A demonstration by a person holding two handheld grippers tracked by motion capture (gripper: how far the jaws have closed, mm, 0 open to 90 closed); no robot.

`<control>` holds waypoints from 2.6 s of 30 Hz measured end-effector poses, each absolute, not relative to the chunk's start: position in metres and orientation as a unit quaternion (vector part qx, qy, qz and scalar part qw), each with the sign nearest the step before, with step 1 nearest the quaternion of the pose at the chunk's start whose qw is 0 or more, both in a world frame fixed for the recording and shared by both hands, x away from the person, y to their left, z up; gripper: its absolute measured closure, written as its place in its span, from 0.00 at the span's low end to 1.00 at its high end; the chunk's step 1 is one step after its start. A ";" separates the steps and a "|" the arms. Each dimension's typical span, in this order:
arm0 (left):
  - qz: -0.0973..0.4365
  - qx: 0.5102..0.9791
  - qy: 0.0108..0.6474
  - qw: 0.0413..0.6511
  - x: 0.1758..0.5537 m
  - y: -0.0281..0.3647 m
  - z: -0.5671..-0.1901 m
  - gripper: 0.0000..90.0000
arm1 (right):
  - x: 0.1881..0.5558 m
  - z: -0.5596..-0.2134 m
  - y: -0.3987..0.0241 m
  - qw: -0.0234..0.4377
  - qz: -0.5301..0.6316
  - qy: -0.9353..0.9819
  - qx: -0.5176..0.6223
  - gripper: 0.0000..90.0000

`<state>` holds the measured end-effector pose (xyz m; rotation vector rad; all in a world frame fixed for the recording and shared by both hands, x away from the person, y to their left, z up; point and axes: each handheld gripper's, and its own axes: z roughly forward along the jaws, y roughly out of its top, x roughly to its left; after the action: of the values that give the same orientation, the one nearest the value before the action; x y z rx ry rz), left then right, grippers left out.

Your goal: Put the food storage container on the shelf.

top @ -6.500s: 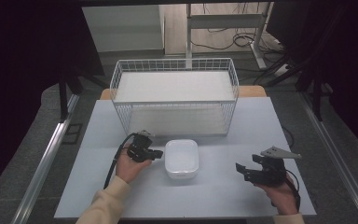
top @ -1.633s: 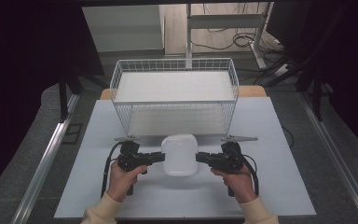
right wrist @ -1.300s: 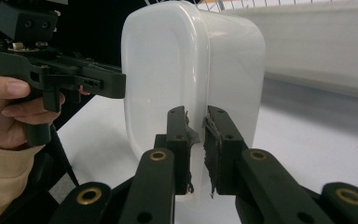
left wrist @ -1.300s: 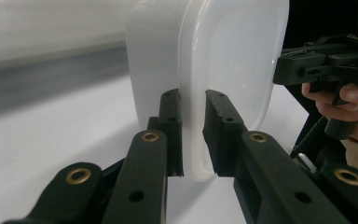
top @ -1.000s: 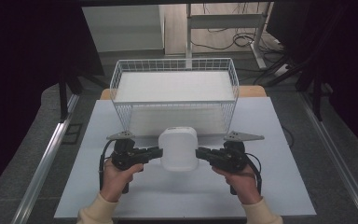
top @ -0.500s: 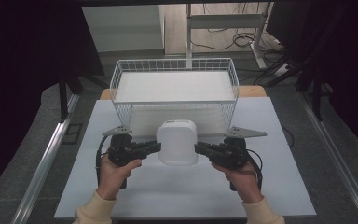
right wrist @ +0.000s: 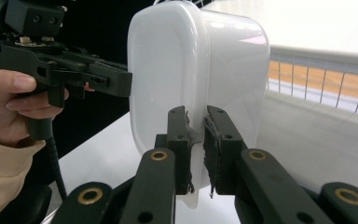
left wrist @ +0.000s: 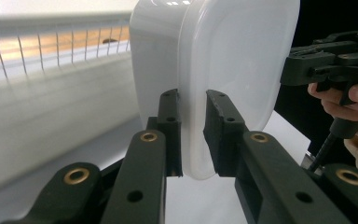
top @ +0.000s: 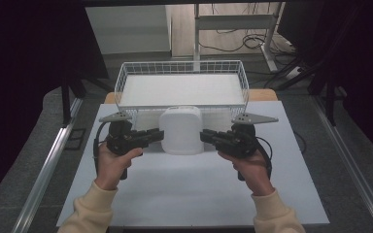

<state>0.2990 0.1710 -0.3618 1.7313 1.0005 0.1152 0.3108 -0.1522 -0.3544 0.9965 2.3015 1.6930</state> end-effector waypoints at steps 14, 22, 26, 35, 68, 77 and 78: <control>0.061 0.741 0.416 0.523 0.352 0.172 -0.315 0.85 | 0.358 -0.317 -0.148 0.057 0.568 0.749 0.336 0.90; 0.067 0.748 0.419 0.510 0.378 0.171 -0.292 0.85 | 0.384 -0.296 -0.147 0.051 0.567 0.745 0.348 0.90; 0.053 0.746 0.422 0.512 0.393 0.171 -0.288 0.85 | 0.397 -0.291 -0.148 0.049 0.564 0.747 0.350 0.90; 0.032 0.744 0.436 0.505 0.419 0.174 -0.291 0.85 | 0.421 -0.287 -0.144 0.033 0.549 0.750 0.368 0.90; -0.107 0.651 0.533 0.530 0.492 0.177 -0.321 0.72 | 0.508 -0.306 -0.140 -0.083 0.498 0.695 0.511 0.68; -0.046 0.664 0.524 0.532 0.478 0.173 -0.313 0.51 | 0.499 -0.300 -0.139 -0.025 0.508 0.705 0.494 0.37; -0.036 0.666 0.522 0.532 0.474 0.174 -0.310 0.48 | 0.494 -0.297 -0.140 -0.005 0.514 0.705 0.488 0.35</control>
<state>0.4738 0.1737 -0.3104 1.5885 1.2452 -0.0857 0.4941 -0.1404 -0.2970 1.5373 2.2228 1.6194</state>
